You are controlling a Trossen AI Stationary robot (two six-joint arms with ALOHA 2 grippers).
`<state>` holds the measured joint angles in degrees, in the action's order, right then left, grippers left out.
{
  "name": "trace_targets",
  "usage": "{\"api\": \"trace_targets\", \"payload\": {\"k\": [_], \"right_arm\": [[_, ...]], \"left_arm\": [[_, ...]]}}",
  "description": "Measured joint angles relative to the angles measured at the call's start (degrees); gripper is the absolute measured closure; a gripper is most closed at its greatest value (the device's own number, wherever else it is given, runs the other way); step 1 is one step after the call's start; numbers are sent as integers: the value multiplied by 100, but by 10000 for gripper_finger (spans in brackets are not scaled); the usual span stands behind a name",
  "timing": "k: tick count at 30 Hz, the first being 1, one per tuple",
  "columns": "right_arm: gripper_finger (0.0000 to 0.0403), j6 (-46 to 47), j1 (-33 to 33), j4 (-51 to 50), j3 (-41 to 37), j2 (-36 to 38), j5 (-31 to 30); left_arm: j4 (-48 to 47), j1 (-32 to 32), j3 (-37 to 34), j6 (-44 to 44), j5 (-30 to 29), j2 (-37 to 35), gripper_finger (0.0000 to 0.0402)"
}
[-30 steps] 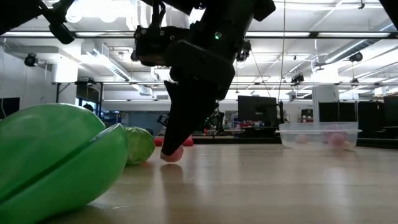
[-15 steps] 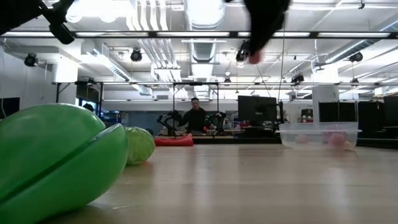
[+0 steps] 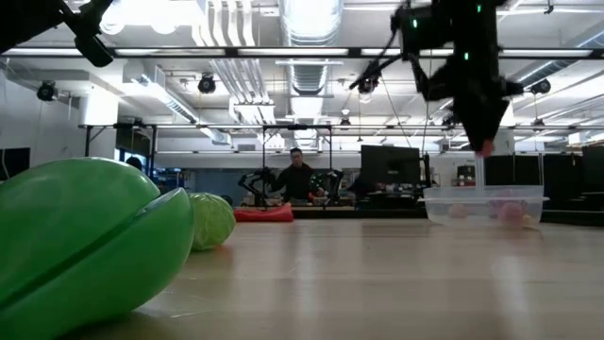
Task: Pick and placing Produce into tupperware
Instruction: Put the pink peach into the transparent container
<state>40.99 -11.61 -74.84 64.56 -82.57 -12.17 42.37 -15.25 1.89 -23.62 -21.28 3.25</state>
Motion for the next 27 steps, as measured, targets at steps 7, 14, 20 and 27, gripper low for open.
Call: {"api": "trace_targets", "payload": {"k": [7,14,20,27], "right_arm": [[286,-565,-1122,1644,-1029,162,451],[285,-1043,-1739,1854,-1240,-114,-66],[285,-1177,-1983,2092,-1273,-433,298],[264,-1437,-1976,2150,-1154,-558,334]], "left_arm": [[7,2,0,-4,-2,0,210],[12,0,0,-4,-66,0,210],[13,0,0,-2,-175,0,210],[15,1,0,-2,-176,0,210]]}}
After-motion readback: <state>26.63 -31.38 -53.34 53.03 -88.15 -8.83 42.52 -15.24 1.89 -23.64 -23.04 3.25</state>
